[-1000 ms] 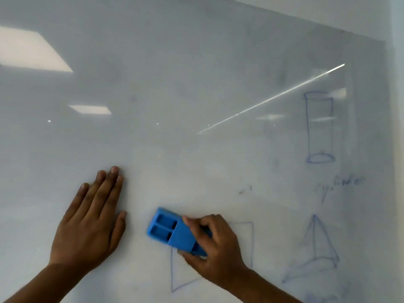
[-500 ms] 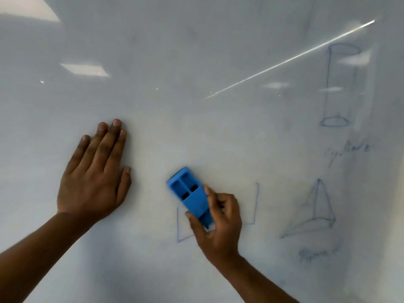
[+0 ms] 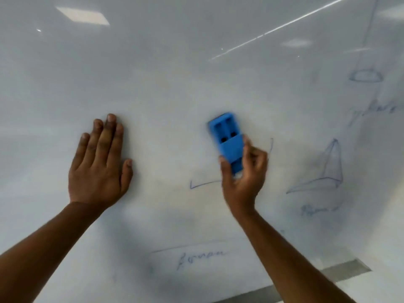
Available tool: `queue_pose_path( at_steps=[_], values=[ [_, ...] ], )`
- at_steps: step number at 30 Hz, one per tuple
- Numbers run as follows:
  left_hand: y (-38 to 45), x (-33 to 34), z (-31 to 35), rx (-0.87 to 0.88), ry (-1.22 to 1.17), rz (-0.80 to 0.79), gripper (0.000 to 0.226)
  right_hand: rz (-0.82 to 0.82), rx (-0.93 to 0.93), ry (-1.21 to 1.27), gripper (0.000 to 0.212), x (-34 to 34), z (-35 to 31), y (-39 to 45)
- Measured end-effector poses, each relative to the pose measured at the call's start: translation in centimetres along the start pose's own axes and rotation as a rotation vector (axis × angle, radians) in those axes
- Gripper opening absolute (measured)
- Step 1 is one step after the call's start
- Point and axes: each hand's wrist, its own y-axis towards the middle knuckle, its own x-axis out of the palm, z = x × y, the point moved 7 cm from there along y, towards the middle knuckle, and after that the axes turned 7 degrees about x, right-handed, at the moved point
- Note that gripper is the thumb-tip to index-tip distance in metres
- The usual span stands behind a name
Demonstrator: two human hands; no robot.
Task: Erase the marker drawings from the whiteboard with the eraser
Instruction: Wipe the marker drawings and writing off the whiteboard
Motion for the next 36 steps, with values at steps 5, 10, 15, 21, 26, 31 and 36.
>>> queue_pose_path(
  at_steps=[5, 10, 15, 21, 26, 31, 36],
  values=[
    [-0.1, 0.1, -0.4, 0.031, 0.002, 0.007, 0.071, -0.535, -0.651, -0.124, 0.06, 2.5, -2.0, -13.3],
    [0.0, -0.2, -0.3, 0.048, 0.004, 0.029, 0.07, -0.188, -0.4, -0.109, 0.059, -0.6, 2.3, -0.6],
    [-0.2, -0.1, -0.1, 0.046, 0.013, 0.046, 0.07, 0.276, 0.236, -0.127, 0.062, -5.4, 8.6, 7.5],
    [-0.1, 0.0, -0.2, 0.048, 0.012, 0.044, 0.07, -0.353, -0.245, -0.123, 0.064, 1.3, 0.8, -14.2],
    [-0.3, 0.0, -0.4, 0.047, 0.004, 0.056, 0.07, -0.446, -0.429, -0.116, 0.046, -0.6, 3.8, -10.2],
    [-0.2, 0.2, -0.3, 0.048, 0.006, 0.082, 0.07, 0.139, 0.31, -0.027, 0.057, -6.5, 12.0, 1.8],
    [-0.4, 0.2, -0.1, 0.038, 0.004, 0.075, 0.071, 0.209, 0.525, -0.013, 0.056, -3.5, 9.4, -7.7]
  ],
)
